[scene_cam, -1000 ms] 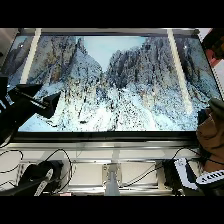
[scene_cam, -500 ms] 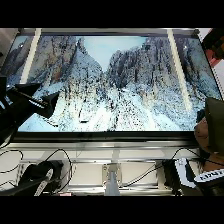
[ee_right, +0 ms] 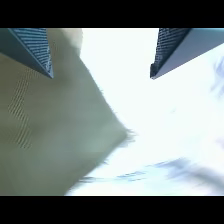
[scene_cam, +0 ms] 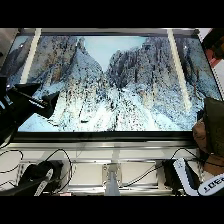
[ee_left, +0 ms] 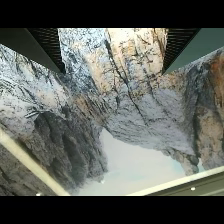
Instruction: Fold the clothes and pants, and hang the long-sleeved shirts on hangers.
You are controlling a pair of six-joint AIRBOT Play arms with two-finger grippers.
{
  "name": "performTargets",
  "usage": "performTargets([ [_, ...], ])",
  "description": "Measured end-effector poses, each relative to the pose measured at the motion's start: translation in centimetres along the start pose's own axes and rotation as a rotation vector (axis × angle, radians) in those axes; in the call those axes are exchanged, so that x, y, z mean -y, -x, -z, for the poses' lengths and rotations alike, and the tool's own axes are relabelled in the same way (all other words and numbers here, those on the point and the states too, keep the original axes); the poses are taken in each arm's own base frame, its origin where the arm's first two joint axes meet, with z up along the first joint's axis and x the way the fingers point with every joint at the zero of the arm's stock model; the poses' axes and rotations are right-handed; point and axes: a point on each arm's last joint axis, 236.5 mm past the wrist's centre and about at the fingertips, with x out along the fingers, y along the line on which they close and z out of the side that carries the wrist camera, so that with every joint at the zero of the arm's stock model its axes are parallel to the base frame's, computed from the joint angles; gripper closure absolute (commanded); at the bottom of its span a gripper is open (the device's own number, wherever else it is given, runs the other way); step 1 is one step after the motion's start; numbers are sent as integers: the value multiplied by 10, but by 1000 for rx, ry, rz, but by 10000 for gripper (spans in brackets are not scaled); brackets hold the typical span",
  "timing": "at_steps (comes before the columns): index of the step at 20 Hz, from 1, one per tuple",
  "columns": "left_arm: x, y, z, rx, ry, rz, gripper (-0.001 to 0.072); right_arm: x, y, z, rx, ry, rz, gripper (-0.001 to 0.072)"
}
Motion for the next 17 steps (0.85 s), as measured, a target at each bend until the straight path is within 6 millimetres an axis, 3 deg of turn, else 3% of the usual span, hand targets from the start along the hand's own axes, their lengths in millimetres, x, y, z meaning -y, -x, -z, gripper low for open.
performTargets([
  [1, 0, 0, 0, 0, 0, 0, 16, -31, -5, 0, 8, 116, -69, 76],
  [3, 0, 0, 0, 0, 0, 0, 16, -86, -10, 7, 28, 320, -179, 307],
  [4, 0, 0, 0, 0, 0, 0, 16, -111, -10, 12, 41, 402, -226, 444],
  [5, 0, 0, 0, 0, 0, 0, 16, -131, -9, 16, 57, 473, -264, 651],
  [8, 0, 0, 0, 0, 0, 0, 16, -179, -3, 25, 119, 631, -346, 665],
  [10, 0, 0, 0, 0, 0, 0, 16, -196, 0, 27, 152, 678, -375, 665],
  [17, 0, 0, 0, 0, 0, 0, 16, -213, 5, 29, 188, 725, -405, 665],
])
